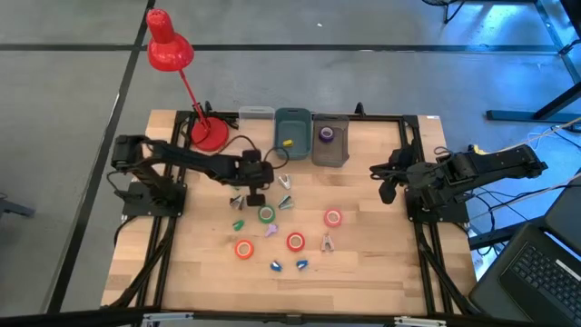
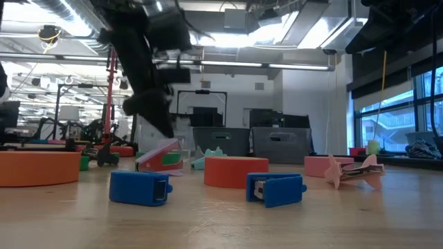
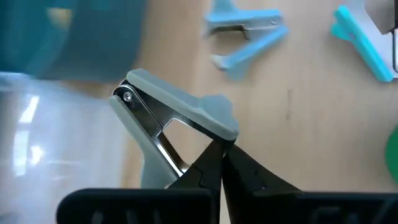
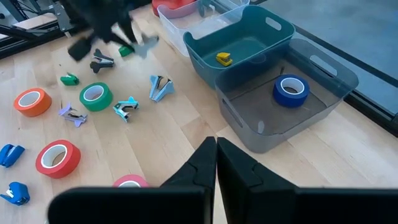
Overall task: Pick and place Stapler, Stapler remover, tape
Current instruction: Put the gray staple remover into the transparent bin
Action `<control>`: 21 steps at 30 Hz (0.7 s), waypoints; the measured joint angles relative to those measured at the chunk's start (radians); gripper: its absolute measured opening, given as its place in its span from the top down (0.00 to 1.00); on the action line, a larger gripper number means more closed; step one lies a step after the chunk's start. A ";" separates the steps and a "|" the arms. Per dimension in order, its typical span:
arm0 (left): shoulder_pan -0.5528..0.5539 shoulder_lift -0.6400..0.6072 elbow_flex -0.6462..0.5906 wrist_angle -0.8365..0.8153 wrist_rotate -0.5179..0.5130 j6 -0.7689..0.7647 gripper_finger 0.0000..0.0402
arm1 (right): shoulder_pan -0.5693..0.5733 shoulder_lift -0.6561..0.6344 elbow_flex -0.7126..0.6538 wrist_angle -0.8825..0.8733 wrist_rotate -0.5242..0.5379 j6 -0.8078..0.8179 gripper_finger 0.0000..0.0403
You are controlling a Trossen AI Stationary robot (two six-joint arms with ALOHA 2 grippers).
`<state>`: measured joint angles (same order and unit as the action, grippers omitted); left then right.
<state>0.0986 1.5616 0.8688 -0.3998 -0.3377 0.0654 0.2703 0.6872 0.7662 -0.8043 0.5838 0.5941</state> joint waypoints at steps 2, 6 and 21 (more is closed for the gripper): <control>0.019 -0.055 0.000 -0.032 -0.026 0.004 1.00 | 0.000 0.000 0.000 0.000 0.001 0.000 0.96; 0.109 -0.150 0.000 -0.044 -0.037 0.061 1.00 | 0.000 0.000 0.000 0.000 0.026 -0.001 0.96; 0.576 0.013 0.263 -0.103 0.241 0.266 1.00 | 0.000 0.000 0.000 0.000 0.035 0.000 0.96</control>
<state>0.6745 1.5742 1.1315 -0.5026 -0.0964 0.3312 0.2707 0.6872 0.7662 -0.8047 0.6184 0.5941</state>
